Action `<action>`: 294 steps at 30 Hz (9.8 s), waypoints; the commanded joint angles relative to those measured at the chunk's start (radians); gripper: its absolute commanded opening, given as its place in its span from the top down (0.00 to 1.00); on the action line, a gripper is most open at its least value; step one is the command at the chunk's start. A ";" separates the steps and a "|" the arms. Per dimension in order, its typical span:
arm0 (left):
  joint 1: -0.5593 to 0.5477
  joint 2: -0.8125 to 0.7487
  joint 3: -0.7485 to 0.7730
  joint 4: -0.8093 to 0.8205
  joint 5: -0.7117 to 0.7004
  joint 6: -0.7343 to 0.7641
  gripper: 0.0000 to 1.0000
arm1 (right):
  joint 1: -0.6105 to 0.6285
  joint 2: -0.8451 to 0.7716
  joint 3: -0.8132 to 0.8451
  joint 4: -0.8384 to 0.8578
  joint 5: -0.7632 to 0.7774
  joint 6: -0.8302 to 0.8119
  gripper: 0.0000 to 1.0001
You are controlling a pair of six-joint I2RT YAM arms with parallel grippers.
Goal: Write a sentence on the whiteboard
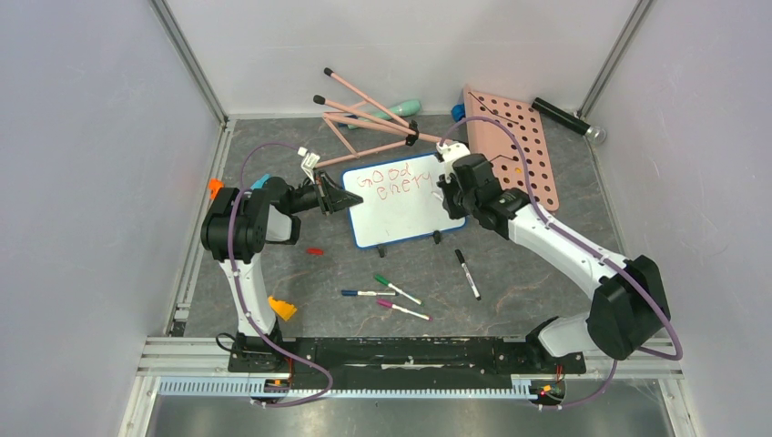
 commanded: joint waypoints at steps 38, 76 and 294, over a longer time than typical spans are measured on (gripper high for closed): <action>0.008 0.018 0.021 0.068 0.015 0.081 0.98 | -0.009 0.051 0.165 0.042 -0.018 0.003 1.00; 0.009 0.018 0.019 0.068 0.015 0.083 0.98 | -0.038 -0.114 0.032 0.139 0.020 -0.003 1.00; -0.027 -0.027 -0.033 0.067 -0.068 0.130 0.98 | 0.296 -0.215 -0.244 0.312 0.050 0.229 1.00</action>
